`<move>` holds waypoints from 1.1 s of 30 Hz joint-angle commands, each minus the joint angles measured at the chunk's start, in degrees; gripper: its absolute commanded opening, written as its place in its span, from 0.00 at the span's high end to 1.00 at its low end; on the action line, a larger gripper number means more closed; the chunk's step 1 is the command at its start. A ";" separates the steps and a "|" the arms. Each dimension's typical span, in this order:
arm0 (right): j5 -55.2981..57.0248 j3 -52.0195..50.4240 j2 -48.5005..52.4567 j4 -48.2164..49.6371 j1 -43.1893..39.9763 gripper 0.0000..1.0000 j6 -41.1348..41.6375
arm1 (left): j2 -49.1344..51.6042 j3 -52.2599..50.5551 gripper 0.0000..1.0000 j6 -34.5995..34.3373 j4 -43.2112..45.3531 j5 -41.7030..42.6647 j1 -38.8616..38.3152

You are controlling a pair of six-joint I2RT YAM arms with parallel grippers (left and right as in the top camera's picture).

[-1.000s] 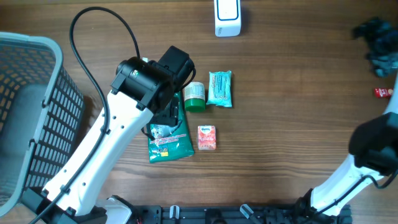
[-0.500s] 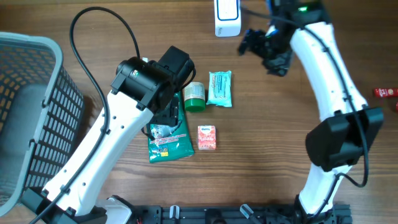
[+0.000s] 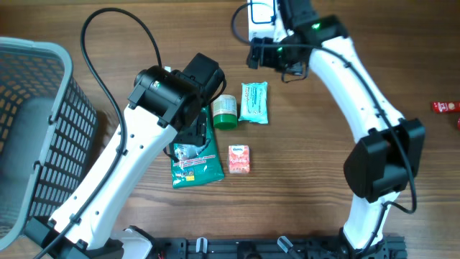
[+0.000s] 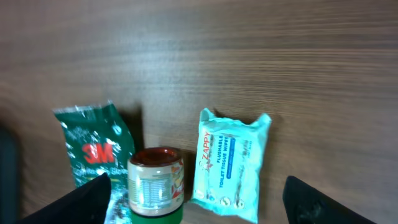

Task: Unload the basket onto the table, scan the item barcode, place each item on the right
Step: 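Bring the right gripper back over the green Zappy wipes pack, then lower the right gripper and grasp the Zappy wipes pack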

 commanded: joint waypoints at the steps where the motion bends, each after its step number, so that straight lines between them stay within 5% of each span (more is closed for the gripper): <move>1: 1.27 -4.79 -0.09 3.13 0.33 0.16 -2.71 | -0.98 -0.09 0.00 -0.98 0.00 -0.96 0.20; 13: 19.78 -11.50 3.61 8.33 10.14 0.27 -0.96 | -0.98 -0.09 0.00 -0.96 0.00 -0.96 0.20; 33: 27.50 -11.50 14.21 6.45 16.09 0.59 14.19 | -0.98 -0.09 0.00 -0.98 0.00 -0.96 0.20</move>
